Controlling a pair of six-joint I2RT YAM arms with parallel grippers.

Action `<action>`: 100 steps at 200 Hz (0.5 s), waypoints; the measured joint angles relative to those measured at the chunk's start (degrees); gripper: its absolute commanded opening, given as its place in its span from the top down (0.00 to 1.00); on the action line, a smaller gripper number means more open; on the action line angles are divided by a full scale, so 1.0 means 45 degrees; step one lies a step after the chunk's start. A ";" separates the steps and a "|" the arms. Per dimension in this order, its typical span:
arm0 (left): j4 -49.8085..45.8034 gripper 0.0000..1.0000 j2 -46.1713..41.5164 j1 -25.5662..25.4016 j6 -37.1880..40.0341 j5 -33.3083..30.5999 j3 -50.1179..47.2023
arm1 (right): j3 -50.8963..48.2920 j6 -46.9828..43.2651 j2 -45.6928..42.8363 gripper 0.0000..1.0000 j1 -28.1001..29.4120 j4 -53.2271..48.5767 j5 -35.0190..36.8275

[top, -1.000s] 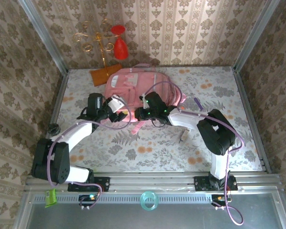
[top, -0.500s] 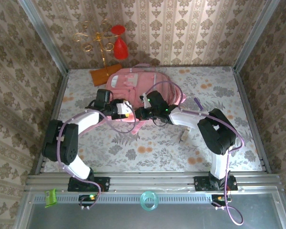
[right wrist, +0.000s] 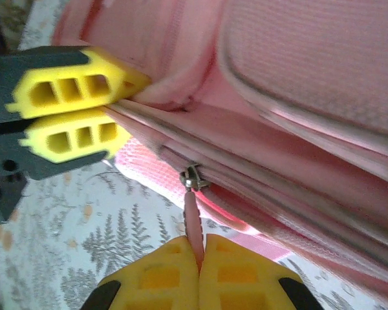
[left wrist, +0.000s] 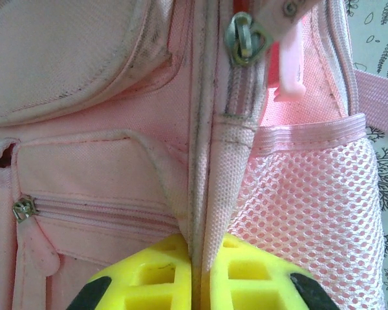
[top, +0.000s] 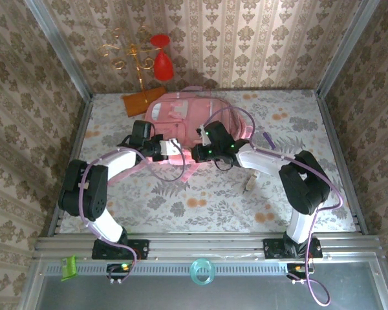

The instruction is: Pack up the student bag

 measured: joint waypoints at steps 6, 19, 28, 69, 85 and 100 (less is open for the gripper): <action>-0.0010 1.00 -0.0010 0.0044 0.0000 0.0097 0.0000 | 0.0034 -0.0044 -0.0024 1.00 0.0000 -0.0185 0.0146; -0.0034 1.00 -0.0049 0.0155 0.0000 0.0272 -0.0019 | 0.0102 -0.0131 -0.0049 1.00 0.0000 -0.0408 0.0359; -0.0049 1.00 -0.0097 0.0233 0.0000 0.0393 -0.0049 | 0.0107 -0.0223 -0.0092 1.00 0.0000 -0.0534 0.0476; -0.0277 1.00 -0.0267 0.0500 0.0005 0.0651 -0.0073 | 0.0112 -0.0544 -0.0500 1.00 0.0005 -0.1180 0.1175; -0.0398 1.00 -0.0359 0.0563 0.0019 0.0738 -0.0068 | 0.0112 -0.0685 -0.0806 1.00 0.0015 -0.1685 0.1739; -0.0607 1.00 -0.0505 0.0627 0.0058 0.0855 -0.0073 | 0.0112 -0.0772 -0.1127 1.00 0.0053 -0.2161 0.2312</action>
